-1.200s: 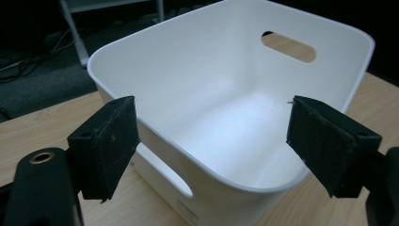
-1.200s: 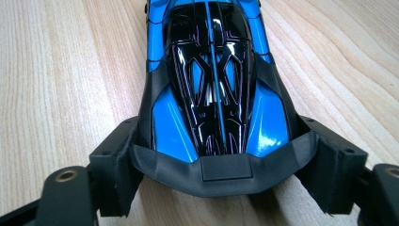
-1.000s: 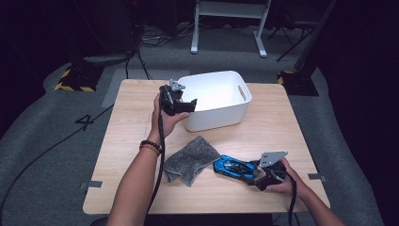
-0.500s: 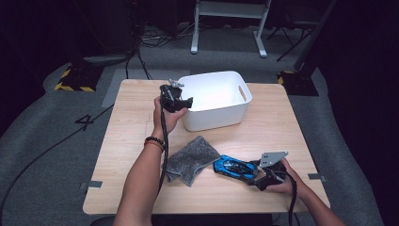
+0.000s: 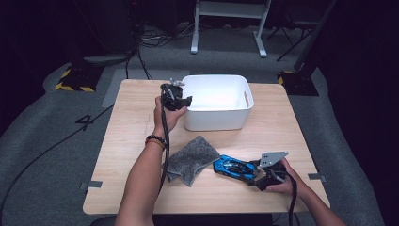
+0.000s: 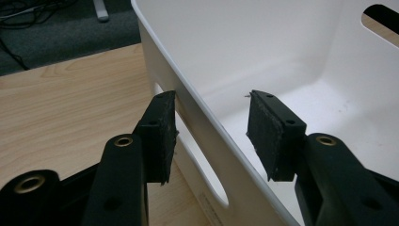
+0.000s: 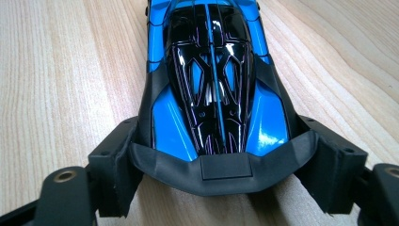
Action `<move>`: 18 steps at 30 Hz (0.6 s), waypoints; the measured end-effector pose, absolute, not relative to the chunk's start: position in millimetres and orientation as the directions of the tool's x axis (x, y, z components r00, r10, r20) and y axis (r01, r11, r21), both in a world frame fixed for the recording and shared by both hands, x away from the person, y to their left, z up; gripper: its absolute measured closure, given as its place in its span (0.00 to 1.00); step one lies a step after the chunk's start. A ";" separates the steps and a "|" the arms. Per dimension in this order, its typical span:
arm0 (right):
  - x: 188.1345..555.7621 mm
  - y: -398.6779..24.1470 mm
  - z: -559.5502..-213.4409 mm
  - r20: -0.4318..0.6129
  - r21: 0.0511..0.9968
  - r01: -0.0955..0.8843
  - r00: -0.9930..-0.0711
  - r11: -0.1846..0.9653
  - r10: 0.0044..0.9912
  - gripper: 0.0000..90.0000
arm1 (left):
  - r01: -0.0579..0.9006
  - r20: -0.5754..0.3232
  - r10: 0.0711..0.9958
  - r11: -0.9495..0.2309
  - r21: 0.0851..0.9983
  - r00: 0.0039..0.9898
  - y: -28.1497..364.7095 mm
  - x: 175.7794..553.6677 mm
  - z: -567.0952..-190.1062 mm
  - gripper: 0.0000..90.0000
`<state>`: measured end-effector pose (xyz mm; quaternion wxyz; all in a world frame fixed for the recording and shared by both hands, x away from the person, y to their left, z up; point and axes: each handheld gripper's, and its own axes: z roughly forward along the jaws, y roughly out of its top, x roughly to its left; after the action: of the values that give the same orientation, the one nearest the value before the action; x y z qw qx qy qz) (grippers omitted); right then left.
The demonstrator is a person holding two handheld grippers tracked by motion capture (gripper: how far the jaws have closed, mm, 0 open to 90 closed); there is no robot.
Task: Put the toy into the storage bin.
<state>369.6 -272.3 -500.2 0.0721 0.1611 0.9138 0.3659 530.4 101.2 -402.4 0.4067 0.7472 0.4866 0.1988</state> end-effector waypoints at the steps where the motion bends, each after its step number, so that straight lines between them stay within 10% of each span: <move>1: 369.5 -272.2 -500.2 -0.014 0.692 0.242 -0.937 0.680 0.348 0.27 | 0.562 -0.096 0.887 -0.198 0.803 0.451 100.2 528.9 -402.6 0.59; 18: 370.0 -273.2 -500.3 -0.017 0.693 0.234 -0.940 0.682 0.340 0.27 | 0.546 -0.084 0.849 -0.256 0.797 0.521 71.2 479.3 -402.6 0.58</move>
<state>370.0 -273.2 -500.3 0.0721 0.1571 0.9142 0.3666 479.3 71.2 -402.6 0.4085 0.7706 0.4528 0.1853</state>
